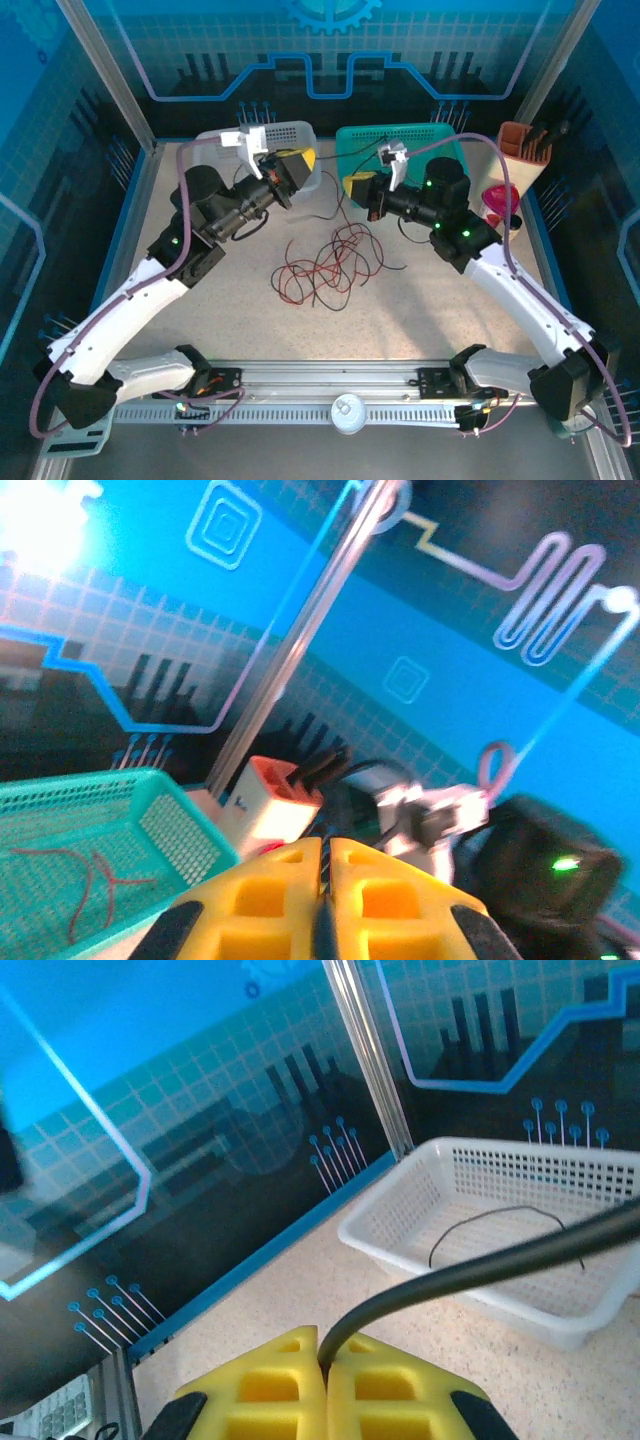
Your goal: Untangle the cables
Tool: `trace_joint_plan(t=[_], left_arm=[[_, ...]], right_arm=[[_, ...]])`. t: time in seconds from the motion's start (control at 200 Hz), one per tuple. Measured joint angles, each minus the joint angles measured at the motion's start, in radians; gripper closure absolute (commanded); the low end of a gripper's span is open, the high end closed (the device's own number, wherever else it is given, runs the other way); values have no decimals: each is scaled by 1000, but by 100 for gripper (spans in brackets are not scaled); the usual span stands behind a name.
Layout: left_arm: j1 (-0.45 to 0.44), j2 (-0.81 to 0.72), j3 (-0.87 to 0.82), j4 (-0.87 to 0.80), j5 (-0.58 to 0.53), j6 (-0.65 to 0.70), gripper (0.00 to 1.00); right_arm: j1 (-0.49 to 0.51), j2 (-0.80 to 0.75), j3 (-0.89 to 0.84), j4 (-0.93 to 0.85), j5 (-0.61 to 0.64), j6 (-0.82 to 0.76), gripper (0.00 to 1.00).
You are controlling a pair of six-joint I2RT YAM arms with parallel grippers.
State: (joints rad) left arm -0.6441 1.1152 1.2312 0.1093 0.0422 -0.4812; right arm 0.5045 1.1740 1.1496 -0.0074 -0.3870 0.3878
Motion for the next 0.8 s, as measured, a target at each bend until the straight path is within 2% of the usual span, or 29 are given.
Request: trace_joint_plan(t=[0.225, 0.445, 0.705, 0.8], left_arm=[[0, -24, -118, 5, -77, 17, 100], [1, -34, -183, 18, -94, 28, 98], [8, -34, -243, 53, -8, 116, 98], [8, -29, -251, 54, 35, 143, 90]], right_arm=[[0, -23, 52, -27, 1, 1, 100], [0, -22, 57, -39, 1, 8, 100], [0, -22, 67, -53, 0, 19, 100], [1, -22, 76, -53, -10, 27, 100]])
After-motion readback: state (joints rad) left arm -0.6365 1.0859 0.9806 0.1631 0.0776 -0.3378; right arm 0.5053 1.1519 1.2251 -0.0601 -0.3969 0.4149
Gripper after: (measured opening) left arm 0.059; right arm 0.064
